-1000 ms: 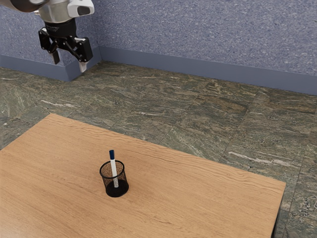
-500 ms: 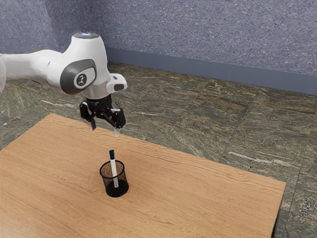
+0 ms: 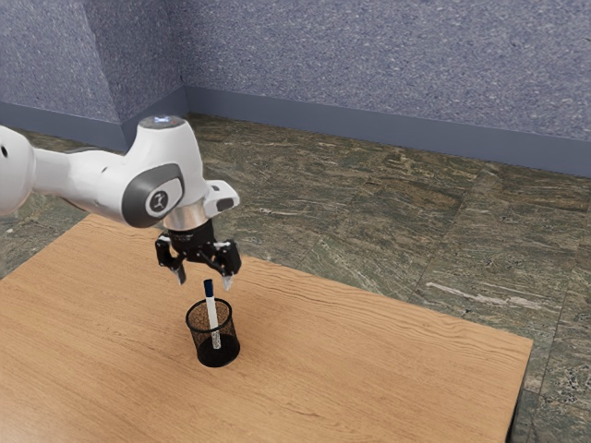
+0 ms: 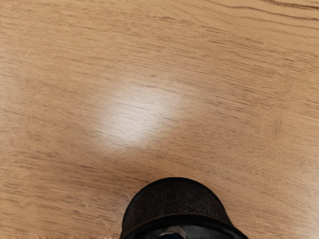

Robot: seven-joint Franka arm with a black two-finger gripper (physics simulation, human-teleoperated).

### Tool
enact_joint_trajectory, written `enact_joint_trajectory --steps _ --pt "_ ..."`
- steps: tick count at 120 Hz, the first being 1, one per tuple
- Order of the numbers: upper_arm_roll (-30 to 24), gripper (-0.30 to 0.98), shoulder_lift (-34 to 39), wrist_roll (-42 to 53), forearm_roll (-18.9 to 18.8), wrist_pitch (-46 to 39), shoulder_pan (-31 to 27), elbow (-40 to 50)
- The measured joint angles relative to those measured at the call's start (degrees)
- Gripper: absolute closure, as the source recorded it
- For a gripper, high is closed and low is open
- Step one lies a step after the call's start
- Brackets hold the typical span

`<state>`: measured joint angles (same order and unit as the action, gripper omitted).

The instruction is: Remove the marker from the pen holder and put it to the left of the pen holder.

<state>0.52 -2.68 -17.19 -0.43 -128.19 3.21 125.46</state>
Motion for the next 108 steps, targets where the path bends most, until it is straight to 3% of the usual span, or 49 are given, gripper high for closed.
enact_joint_trajectory --steps 30,67,94,108 --pt "-0.11 0.00 -0.33 0.90 -3.80 -0.87 -0.79 0.51" --pt "-0.19 0.01 -2.04 1.72 -4.58 -2.30 -0.29 0.50" --pt "-0.21 0.47 -1.96 2.13 -4.96 -2.32 -0.28 0.45" --pt "-0.24 0.62 -1.74 2.26 -4.85 -2.22 -0.30 0.52"
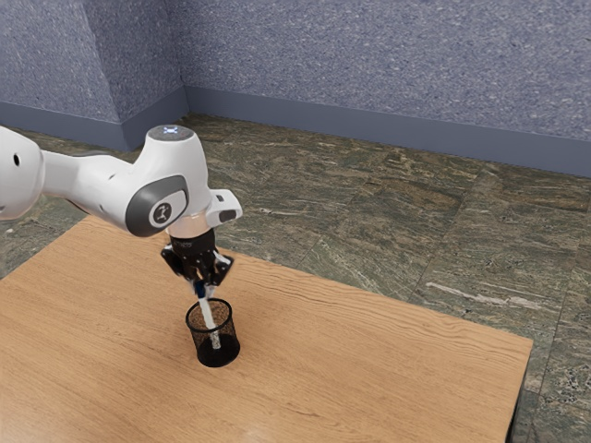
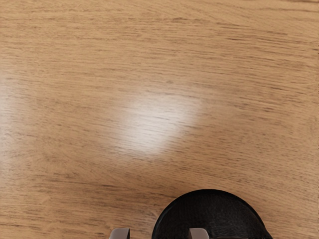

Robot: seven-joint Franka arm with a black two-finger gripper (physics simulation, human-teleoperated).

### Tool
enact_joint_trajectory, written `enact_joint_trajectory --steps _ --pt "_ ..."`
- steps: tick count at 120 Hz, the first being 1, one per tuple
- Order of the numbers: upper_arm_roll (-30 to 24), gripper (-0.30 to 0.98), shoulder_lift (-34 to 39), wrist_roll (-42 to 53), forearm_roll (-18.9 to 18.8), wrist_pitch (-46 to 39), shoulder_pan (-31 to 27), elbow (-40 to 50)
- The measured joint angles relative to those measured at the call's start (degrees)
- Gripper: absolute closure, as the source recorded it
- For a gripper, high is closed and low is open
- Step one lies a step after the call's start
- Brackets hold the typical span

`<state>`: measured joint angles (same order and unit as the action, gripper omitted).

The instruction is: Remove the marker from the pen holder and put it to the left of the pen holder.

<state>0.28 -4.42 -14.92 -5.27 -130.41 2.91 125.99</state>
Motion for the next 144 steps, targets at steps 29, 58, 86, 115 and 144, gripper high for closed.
enact_joint_trajectory --steps 29,58,86,115,144 --pt "0.05 0.72 3.55 -0.38 -0.43 0.77 0.17 0.61" --pt "-0.02 0.76 11.13 -1.41 -3.10 3.86 0.28 -2.16" --pt "1.88 0.76 7.99 -1.66 -4.64 13.80 -5.10 -8.09" --pt "1.68 0.77 -17.67 1.96 1.03 32.74 -11.60 -30.81" --pt "0.05 0.63 -28.15 6.63 4.15 43.95 -14.07 -38.77"
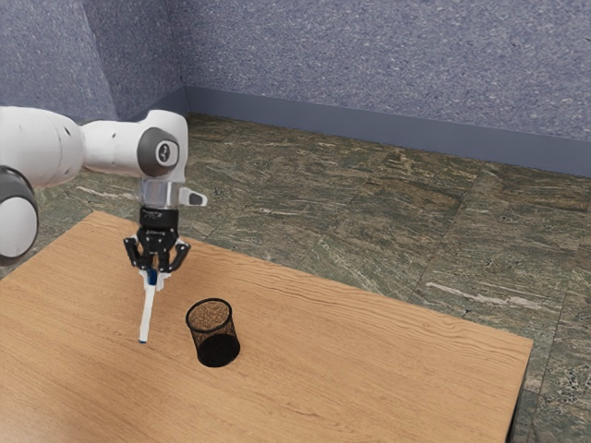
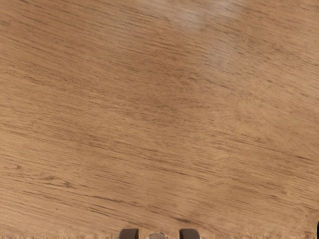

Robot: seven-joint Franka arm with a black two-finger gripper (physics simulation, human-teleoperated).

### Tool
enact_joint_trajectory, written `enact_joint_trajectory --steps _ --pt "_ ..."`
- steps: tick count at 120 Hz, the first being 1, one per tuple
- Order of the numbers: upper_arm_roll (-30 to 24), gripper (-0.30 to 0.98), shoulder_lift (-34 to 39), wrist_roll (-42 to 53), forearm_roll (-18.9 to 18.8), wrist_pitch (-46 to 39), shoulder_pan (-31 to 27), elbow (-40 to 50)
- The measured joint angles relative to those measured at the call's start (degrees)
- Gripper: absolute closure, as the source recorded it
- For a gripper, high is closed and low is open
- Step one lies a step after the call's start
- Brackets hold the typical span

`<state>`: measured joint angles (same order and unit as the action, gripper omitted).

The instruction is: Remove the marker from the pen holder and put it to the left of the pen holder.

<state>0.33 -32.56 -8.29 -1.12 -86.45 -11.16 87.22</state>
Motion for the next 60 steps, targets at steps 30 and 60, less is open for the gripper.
enact_joint_trajectory --steps 30,60 --pt "0.73 0.20 22.42 3.83 -0.62 -5.55 3.22 1.83" --pt "0.46 0.06 37.55 3.83 -5.13 -8.32 14.15 2.76"
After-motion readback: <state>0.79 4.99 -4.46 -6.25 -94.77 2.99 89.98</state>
